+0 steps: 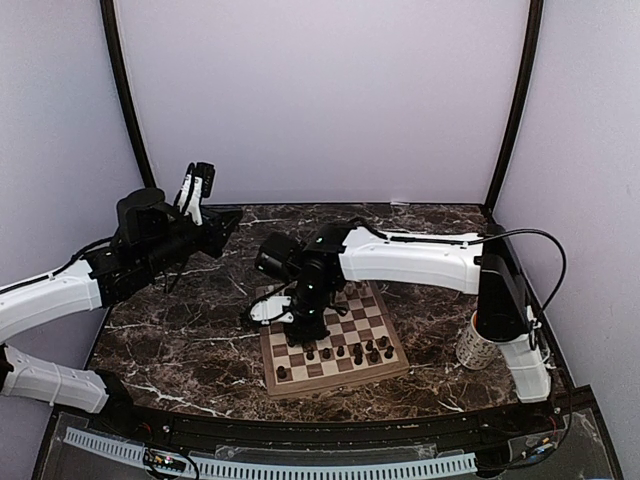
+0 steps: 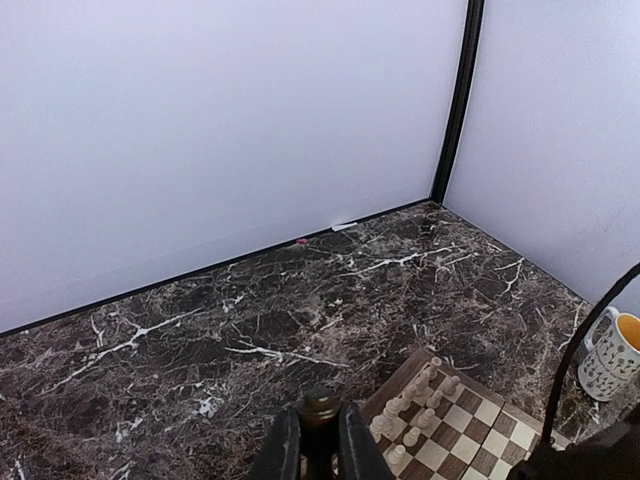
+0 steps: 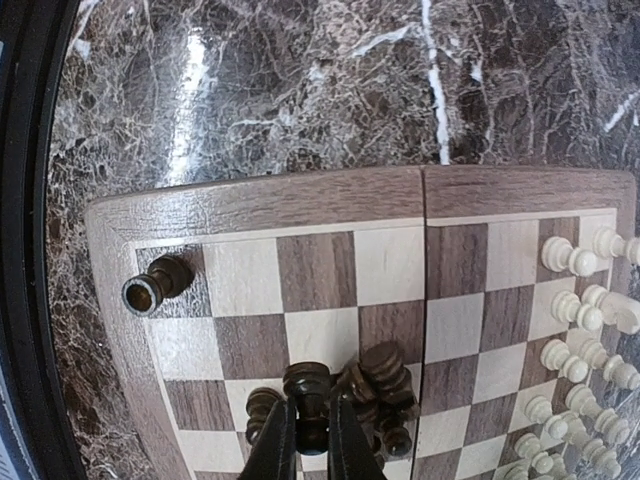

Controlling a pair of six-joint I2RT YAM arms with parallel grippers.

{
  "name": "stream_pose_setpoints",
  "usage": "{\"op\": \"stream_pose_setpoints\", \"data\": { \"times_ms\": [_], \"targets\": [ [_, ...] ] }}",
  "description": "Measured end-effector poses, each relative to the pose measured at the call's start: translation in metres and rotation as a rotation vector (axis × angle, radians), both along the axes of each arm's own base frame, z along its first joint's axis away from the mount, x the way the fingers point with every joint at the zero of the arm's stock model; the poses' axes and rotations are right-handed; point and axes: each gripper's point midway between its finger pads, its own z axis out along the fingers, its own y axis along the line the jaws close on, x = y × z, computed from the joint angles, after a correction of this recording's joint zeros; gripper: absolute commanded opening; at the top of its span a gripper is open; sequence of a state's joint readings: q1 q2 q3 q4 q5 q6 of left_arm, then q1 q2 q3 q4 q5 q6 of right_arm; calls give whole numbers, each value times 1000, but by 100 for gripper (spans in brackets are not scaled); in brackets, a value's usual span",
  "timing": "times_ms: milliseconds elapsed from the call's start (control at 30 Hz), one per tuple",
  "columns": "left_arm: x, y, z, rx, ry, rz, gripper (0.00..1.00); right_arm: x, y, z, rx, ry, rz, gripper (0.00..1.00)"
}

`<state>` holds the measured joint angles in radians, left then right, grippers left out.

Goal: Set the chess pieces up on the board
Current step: Place the pawn at g7.

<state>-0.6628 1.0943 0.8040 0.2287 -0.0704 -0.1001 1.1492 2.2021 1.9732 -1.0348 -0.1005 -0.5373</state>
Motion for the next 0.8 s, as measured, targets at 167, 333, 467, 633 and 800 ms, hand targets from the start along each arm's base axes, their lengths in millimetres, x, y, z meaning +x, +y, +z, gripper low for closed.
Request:
{"op": "stream_pose_setpoints", "data": {
  "times_ms": [167,333,467,633,800],
  "targets": [
    [-1,1,3,-6,-6,-3,0,-11,2,-9,-59,-25,42,2],
    [-2,1,4,-8,-8,-6,0,-21,-2,-12,-99,-51,77,3],
    [-3,0,5,-10,-8,-14,0,-22,-3,-14,-114,-64,84,5],
    [-3,-1,4,-10,-6,-20,0,-23,-5,-18,-130,-63,86,6],
    [-3,-1,4,-9,-5,-21,0,-23,-7,-31,-162,-50,91,6]
  ]
}}
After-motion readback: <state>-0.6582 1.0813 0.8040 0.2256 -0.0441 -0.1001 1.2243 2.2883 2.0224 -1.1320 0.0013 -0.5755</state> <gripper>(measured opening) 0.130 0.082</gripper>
